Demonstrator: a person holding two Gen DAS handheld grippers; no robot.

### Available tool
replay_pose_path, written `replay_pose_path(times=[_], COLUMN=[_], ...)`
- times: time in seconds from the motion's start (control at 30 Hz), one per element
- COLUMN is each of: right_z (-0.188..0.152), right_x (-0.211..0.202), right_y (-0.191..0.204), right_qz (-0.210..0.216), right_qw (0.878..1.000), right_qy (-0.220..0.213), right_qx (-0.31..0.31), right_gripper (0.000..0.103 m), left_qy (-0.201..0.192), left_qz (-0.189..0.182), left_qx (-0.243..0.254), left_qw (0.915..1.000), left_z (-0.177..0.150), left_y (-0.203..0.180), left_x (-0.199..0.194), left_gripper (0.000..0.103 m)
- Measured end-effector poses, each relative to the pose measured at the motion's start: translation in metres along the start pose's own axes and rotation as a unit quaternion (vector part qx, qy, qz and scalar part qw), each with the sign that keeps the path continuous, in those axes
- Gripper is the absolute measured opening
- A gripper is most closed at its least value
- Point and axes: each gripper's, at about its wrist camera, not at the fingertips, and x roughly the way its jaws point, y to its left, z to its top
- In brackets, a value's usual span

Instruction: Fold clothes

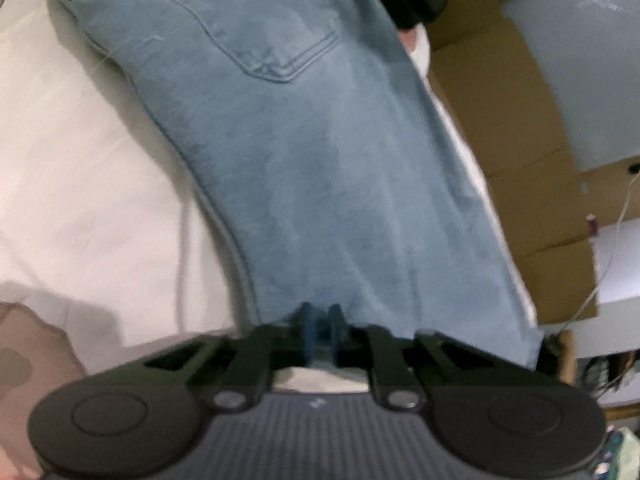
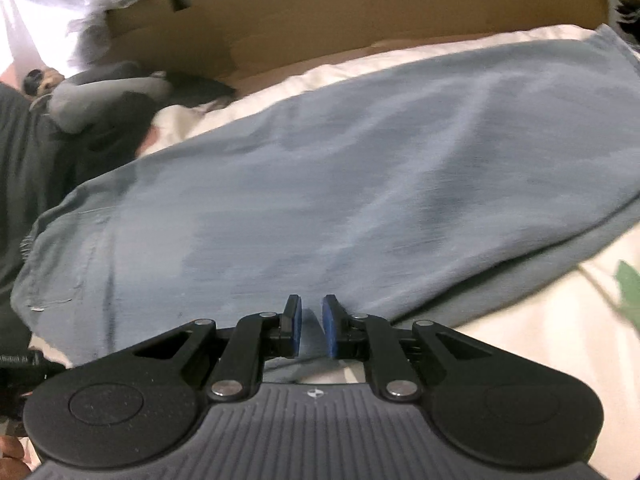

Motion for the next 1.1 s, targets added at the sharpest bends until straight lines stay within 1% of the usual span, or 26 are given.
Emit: replay_pose_path(times=[0.13, 0.27, 0.33, 0.37, 0.4, 0.47, 0.5, 0.6, 0.7, 0.77, 0.83, 0.9, 0.97, 1.03, 1.1], right_z=[0.008, 0.013, 0.016, 0.017, 0.02, 0.025, 0.028, 0.039, 0.046, 0.048, 0.045, 0.041, 0.034, 0.028, 0.026], right_x=[-0.004, -0.009, -0.014, -0.017, -0.02, -0.025, -0.025, -0.023, -0.017, -0.012, -0.006, -0.002, -0.002, -0.004, -0.005], right_y=[-0.02, -0.037, -0.043, -0.044, -0.044, -0.042, -0.04, -0.031, -0.028, -0.032, -0.04, -0.048, -0.052, -0.051, -0.048], right_qz=[-0.021, -0.037, -0.041, -0.042, -0.041, -0.035, -0.032, -0.03, -0.042, -0.054, -0.068, -0.081, -0.083, -0.088, -0.094], right_qw=[1.0, 0.999, 0.999, 0.999, 0.999, 0.999, 0.999, 0.998, 0.997, 0.997, 0.997, 0.996, 0.995, 0.994, 0.993], right_qy=[-0.001, -0.001, -0.002, -0.006, -0.013, -0.031, -0.038, -0.05, -0.056, -0.052, -0.04, -0.029, -0.029, -0.029, -0.024], right_qx=[-0.011, -0.017, -0.007, 0.0, 0.007, 0.015, 0.016, 0.003, -0.018, -0.025, -0.026, -0.028, -0.039, -0.056, -0.072], right_gripper=[0.018, 0.018, 0.018, 0.02, 0.023, 0.029, 0.031, 0.032, 0.034, 0.035, 0.035, 0.035, 0.035, 0.035, 0.035], left_qy=[0.0, 0.002, -0.016, -0.027, -0.037, -0.046, -0.047, -0.035, -0.024, -0.023, -0.026, -0.025, -0.023, -0.019, -0.014], left_qz=[0.017, 0.042, 0.037, 0.034, 0.034, 0.025, 0.018, 0.017, 0.025, 0.031, 0.03, 0.036, 0.046, 0.055, 0.06], left_qx=[0.032, 0.05, 0.059, 0.068, 0.079, 0.093, 0.096, 0.075, 0.054, 0.052, 0.048, 0.05, 0.054, 0.057, 0.06], left_qw=[0.9994, 0.9978, 0.9975, 0.9967, 0.9956, 0.9943, 0.9941, 0.9964, 0.9979, 0.9979, 0.9981, 0.9978, 0.9972, 0.9967, 0.9963], left_z=[-0.001, 0.0, -0.001, -0.001, -0.001, -0.001, -0.001, 0.0, -0.001, -0.007, -0.009, -0.01, -0.01, -0.009, -0.009], left_y=[-0.009, -0.025, -0.035, -0.041, -0.048, -0.057, -0.059, -0.059, -0.05, -0.042, -0.035, -0.032, -0.028, -0.027, -0.026], left_x=[0.0, -0.004, -0.014, -0.019, -0.023, -0.025, -0.025, -0.013, -0.006, -0.003, -0.001, -0.002, -0.004, -0.003, -0.004], left_gripper=[0.007, 0.008, 0.021, 0.031, 0.034, 0.035, 0.036, 0.036, 0.036, 0.034, 0.027, 0.013, 0.006, 0.003, 0.003])
